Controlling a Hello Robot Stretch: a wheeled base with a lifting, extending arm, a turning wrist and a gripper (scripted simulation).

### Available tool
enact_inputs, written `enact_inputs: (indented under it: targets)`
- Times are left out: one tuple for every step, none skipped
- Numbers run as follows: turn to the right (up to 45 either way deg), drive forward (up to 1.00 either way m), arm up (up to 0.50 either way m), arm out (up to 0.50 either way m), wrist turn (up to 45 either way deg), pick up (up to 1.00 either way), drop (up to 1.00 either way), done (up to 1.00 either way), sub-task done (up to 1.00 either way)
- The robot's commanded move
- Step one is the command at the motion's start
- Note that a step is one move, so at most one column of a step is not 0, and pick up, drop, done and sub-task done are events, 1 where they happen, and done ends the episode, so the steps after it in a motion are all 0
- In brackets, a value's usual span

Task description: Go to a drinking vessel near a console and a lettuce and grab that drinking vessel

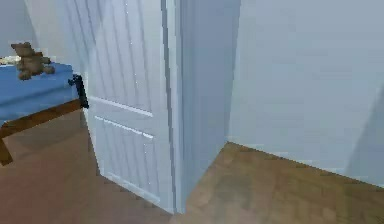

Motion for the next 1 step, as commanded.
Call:
enact_inputs:
  targets:
    - [33.0, 0.00, 0.00, 0.00, 0.0, 0.00, 0.00, 0.00, 0.00]
